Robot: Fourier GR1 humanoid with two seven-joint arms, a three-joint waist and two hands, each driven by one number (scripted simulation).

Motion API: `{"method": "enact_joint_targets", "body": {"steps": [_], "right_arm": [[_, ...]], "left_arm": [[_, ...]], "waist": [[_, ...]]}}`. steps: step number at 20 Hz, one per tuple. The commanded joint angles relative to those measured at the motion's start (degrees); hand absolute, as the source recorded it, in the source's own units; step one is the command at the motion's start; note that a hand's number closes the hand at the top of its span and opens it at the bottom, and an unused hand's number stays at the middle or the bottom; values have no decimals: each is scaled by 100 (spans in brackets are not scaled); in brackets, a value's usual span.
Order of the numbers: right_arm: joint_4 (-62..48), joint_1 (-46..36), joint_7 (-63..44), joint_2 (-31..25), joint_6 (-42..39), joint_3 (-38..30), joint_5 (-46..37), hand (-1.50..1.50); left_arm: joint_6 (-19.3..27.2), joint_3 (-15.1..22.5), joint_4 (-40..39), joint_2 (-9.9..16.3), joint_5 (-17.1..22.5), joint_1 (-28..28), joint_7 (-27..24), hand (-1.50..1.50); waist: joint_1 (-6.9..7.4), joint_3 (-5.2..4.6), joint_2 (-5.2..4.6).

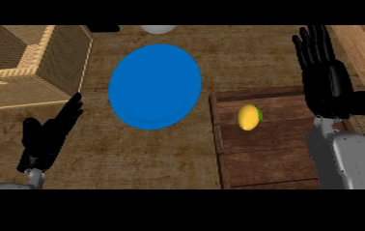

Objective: Pick the lemon from the tray and place it in the plate

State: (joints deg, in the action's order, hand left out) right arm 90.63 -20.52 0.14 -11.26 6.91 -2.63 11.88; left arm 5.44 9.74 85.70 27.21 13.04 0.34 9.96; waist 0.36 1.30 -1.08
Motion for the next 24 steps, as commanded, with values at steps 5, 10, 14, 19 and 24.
{"method": "enact_joint_targets", "body": {"steps": [5, 10, 14, 19, 24], "right_arm": [[-1115, -1074, 75, 905, 340, -209, 541, 150], [-2430, -795, -1586, 279, 1717, 859, -1916, 150], [-2263, -784, -816, 1099, 3662, 760, -763, -150], [-2032, -614, 346, 1118, 4655, 1139, -87, -150], [-1263, -132, -896, 576, 4750, 1624, -1162, -150]], "left_arm": [[216, -442, 527, -20, -204, 1355, -482, 0], [150, -293, 638, -190, -154, 1498, -600, 0], [25, -381, 522, -155, -62, 1742, -498, 0], [-81, -647, 735, 14, 1, 1600, -359, 0], [-139, -739, 344, -284, -179, 1443, -739, 0]], "waist": [[78, -123, 58], [199, -176, 13], [163, -118, 53], [70, -124, 105], [-93, -136, 130]]}}
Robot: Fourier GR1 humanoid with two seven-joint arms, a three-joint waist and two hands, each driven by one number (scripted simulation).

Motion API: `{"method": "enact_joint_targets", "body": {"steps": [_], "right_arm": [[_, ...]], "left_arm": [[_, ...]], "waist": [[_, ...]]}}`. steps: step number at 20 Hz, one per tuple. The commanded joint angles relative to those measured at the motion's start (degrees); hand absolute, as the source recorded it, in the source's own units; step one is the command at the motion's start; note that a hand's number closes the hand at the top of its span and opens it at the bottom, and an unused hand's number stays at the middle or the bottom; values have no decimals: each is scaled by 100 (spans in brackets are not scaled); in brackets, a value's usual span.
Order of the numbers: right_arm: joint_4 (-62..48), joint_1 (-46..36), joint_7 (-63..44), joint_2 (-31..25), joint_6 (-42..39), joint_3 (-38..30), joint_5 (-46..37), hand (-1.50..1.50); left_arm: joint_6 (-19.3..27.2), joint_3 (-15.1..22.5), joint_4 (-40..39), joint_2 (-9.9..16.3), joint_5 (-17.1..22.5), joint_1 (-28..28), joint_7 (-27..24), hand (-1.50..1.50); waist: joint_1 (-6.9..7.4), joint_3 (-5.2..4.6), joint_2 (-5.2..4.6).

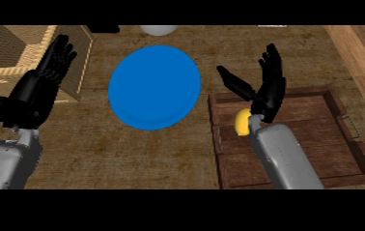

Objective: Pick the lemon from the tray and place it in the plate

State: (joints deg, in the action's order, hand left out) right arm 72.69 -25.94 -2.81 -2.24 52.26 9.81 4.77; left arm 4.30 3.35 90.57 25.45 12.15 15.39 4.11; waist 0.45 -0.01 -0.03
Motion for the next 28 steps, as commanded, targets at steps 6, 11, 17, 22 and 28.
{"method": "enact_joint_targets", "body": {"steps": [6, 11, 17, 22, 28], "right_arm": [[-8, -277, -3211, -2008, -1415, 719, -519, -150], [337, -606, -4944, -2622, -2947, 1170, -137, -150], [737, -857, -6113, -2964, -4361, 1003, 871, -150], [832, -837, -6537, -2914, -4573, 1085, 852, -150], [296, -774, -6462, -2904, -4802, 1246, 574, -150]], "left_arm": [[-59, -122, -112, 19, -62, -17, -66, 0], [56, -59, -70, -75, -121, 58, 95, 0], [-195, -212, 256, 82, 72, -141, 198, 0], [-166, -149, 29, -161, -187, -116, -63, 0], [-192, -153, 246, -277, -204, -99, 140, 0]], "waist": [[-160, -30, 55], [-182, -28, 74], [-30, -4, 39], [-37, -3, 7], [-7, -1, 0]]}}
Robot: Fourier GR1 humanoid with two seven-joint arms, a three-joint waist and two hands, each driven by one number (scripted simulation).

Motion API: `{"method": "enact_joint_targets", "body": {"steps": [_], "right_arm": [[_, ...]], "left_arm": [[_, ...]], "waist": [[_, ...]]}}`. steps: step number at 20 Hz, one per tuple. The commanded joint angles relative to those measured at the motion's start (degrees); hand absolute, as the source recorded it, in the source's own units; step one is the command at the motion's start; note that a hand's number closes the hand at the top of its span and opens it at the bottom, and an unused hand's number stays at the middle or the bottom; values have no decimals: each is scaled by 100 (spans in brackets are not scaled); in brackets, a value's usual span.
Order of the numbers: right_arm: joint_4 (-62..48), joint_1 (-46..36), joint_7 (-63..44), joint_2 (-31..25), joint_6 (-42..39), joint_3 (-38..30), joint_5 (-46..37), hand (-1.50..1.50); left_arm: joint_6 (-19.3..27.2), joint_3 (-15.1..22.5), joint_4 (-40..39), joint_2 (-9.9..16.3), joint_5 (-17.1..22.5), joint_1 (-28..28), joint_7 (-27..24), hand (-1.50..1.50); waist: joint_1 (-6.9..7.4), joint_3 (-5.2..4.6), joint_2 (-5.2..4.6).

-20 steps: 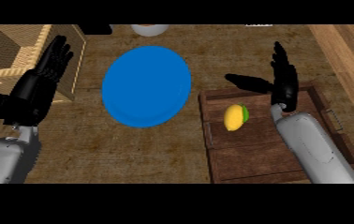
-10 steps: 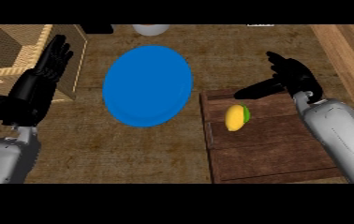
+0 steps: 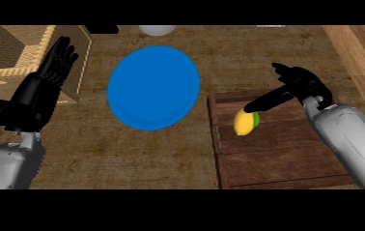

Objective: Pick the lemon from the tray and place it in the plate

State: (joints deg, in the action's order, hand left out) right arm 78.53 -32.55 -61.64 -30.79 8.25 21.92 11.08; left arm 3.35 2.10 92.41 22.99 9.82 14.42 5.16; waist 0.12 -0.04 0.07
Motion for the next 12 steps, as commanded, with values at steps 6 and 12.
{"method": "enact_joint_targets", "body": {"steps": [6, 12], "right_arm": [[-605, 103, -678, 243, -419, 203, -95, -150], [-693, 589, -202, 618, -377, 137, -453, -150]], "left_arm": [[-161, -162, 1, 22, -80, 43, 37, 0], [11, -46, 20, -346, -393, 147, 142, 0]], "waist": [[21, 2, -10], [-16, 4, -7]]}}
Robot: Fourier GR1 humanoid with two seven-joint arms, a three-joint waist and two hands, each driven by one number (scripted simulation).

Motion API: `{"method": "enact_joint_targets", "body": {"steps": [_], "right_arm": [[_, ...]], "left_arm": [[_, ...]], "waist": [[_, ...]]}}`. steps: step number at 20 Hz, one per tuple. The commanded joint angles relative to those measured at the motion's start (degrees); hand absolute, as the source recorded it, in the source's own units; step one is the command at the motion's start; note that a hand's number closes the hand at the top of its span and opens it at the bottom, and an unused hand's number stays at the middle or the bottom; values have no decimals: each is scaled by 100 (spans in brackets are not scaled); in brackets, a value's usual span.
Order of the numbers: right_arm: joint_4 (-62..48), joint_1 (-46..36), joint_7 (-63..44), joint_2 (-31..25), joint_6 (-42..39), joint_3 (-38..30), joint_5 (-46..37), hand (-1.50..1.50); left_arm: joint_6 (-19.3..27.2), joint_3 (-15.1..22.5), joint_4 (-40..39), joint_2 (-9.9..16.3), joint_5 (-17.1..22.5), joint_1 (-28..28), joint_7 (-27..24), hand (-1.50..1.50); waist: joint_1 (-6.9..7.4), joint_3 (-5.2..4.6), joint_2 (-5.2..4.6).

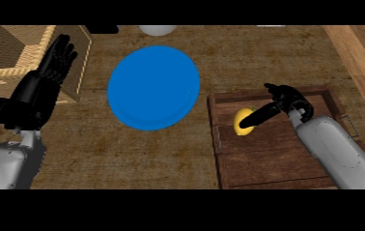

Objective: Pick the lemon from the tray and place it in the plate

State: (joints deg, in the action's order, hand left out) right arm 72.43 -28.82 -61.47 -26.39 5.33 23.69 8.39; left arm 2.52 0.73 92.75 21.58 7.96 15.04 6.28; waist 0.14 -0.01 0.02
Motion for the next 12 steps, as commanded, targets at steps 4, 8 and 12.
{"method": "enact_joint_targets", "body": {"steps": [4, 8, 12], "right_arm": [[-558, -118, -123, 467, -459, -235, -100, -150], [-70, 389, -270, 665, -163, -73, -321, -150], [-690, 219, -83, 717, -457, -135, -329, -150]], "left_arm": [[-33, -3, 63, -211, -205, -26, 55, 0], [-243, -159, 79, -134, -127, -127, 30, 0], [-304, -231, -208, -147, -141, 15, -129, 0]], "waist": [[16, 2, -4], [-9, 0, 6], [17, 0, -9]]}}
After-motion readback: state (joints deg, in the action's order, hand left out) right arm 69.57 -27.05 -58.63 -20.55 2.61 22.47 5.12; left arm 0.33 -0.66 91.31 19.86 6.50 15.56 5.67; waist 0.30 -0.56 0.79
